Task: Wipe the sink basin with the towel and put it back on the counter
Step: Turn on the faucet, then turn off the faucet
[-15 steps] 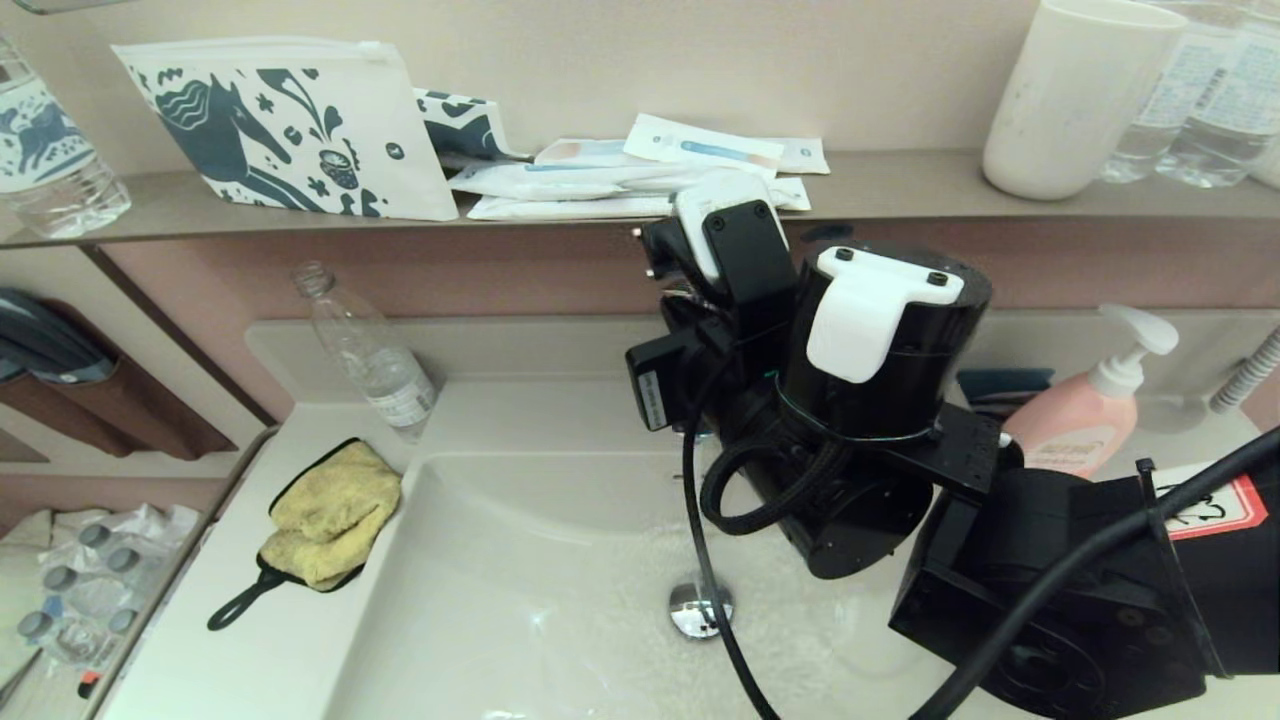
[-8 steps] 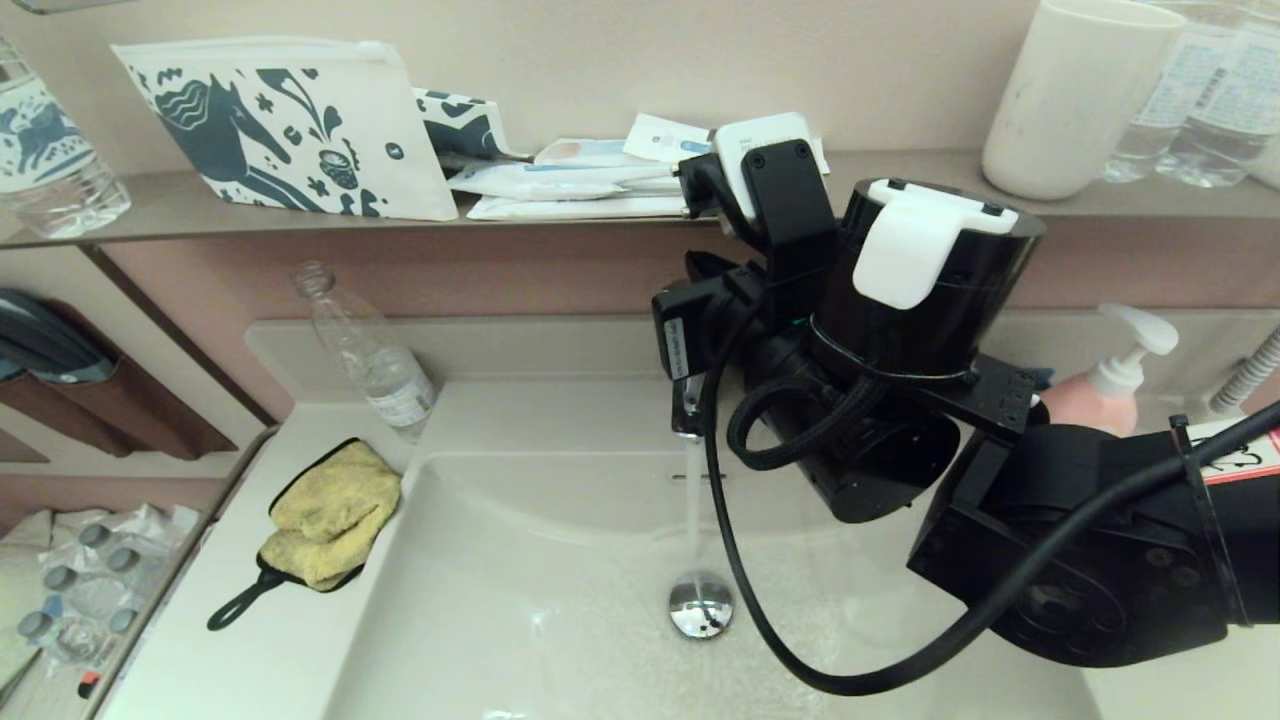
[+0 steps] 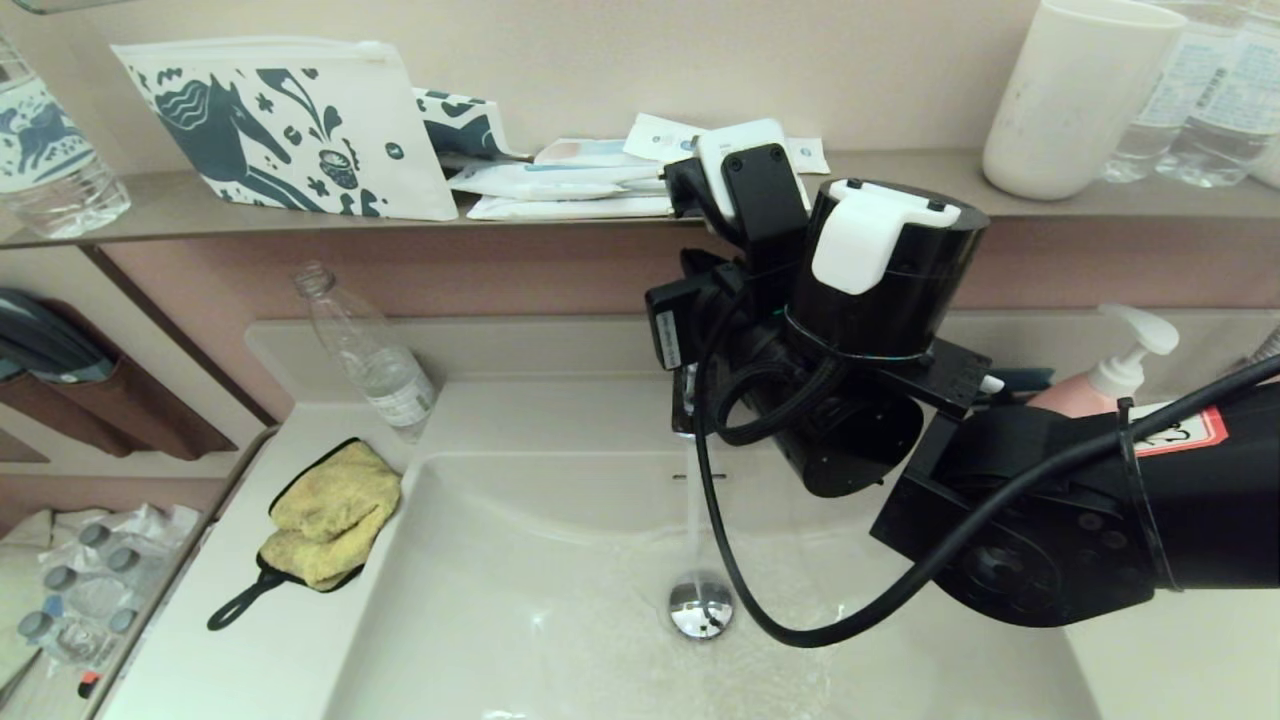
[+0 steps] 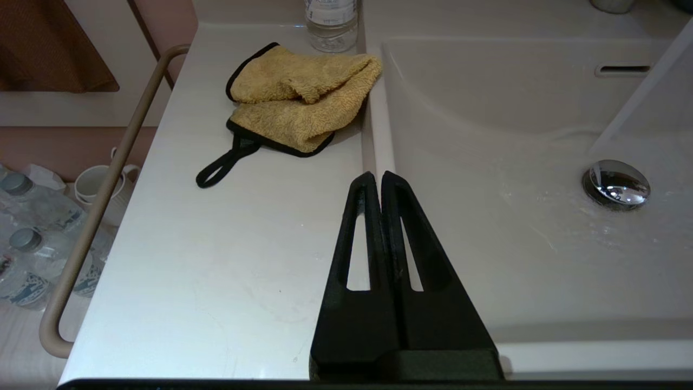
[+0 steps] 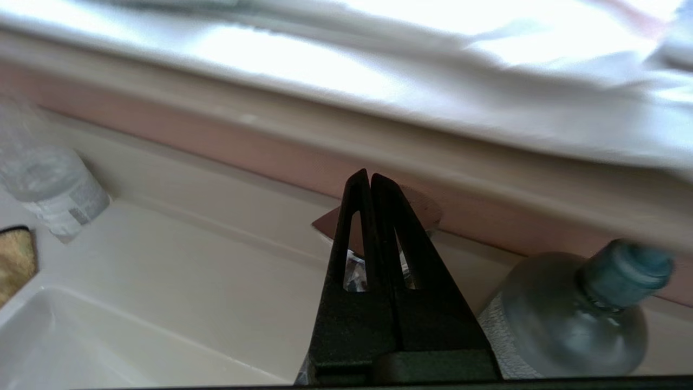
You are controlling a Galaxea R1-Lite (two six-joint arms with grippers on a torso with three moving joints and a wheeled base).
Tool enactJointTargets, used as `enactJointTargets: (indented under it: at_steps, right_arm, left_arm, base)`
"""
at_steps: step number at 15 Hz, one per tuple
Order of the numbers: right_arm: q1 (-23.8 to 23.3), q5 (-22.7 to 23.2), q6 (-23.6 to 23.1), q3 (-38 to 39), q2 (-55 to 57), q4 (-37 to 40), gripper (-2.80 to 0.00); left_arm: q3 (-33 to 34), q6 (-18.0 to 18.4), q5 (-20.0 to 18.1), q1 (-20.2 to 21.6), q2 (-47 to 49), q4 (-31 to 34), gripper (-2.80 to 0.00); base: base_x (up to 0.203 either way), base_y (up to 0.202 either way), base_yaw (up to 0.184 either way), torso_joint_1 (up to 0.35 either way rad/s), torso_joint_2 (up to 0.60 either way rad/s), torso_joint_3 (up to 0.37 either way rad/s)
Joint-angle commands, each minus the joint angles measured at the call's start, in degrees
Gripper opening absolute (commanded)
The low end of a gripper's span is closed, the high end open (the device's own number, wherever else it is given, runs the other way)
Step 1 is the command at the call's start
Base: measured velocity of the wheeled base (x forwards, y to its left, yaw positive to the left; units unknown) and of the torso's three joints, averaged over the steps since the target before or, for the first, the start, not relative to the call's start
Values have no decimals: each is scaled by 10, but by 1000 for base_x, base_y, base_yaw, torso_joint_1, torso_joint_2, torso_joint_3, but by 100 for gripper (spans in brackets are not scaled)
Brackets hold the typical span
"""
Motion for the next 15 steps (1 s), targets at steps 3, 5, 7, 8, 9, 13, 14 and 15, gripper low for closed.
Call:
enactJointTargets:
  at_steps: [3, 5, 7, 8, 9, 13, 14, 15]
  right_arm:
    - [0, -2, -1, -15, 19, 19, -280]
    - [-1, -3, -1, -14, 19, 23, -280]
    - [-3, -6, -1, -12, 19, 38, -280]
    - [-4, -8, -1, -12, 19, 46, -280]
    - [-4, -8, 0, -11, 18, 50, -280]
    - [-3, -9, 0, 9, 15, 59, -280]
    - [-3, -9, 0, 12, 14, 63, -280]
    - [-2, -8, 0, 14, 12, 66, -280]
  left_arm:
    - [0, 0, 0, 0, 0, 0, -280]
    - [0, 0, 0, 1, 0, 0, -280]
    - [0, 0, 0, 0, 0, 0, -280]
    - [0, 0, 0, 0, 0, 0, -280]
    - [0, 0, 0, 0, 1, 0, -280]
    - [0, 0, 0, 0, 0, 0, -280]
    - [0, 0, 0, 0, 0, 0, -280]
    - [0, 0, 0, 0, 0, 0, -280]
  base:
    - [0, 0, 0, 0, 0, 0]
    - [0, 0, 0, 0, 0, 0]
    - [0, 0, 0, 0, 0, 0]
    - [0, 0, 0, 0, 0, 0]
    - [0, 0, 0, 0, 0, 0]
    - [0, 0, 0, 0, 0, 0]
    - [0, 0, 0, 0, 0, 0]
    - [0, 0, 0, 0, 0, 0]
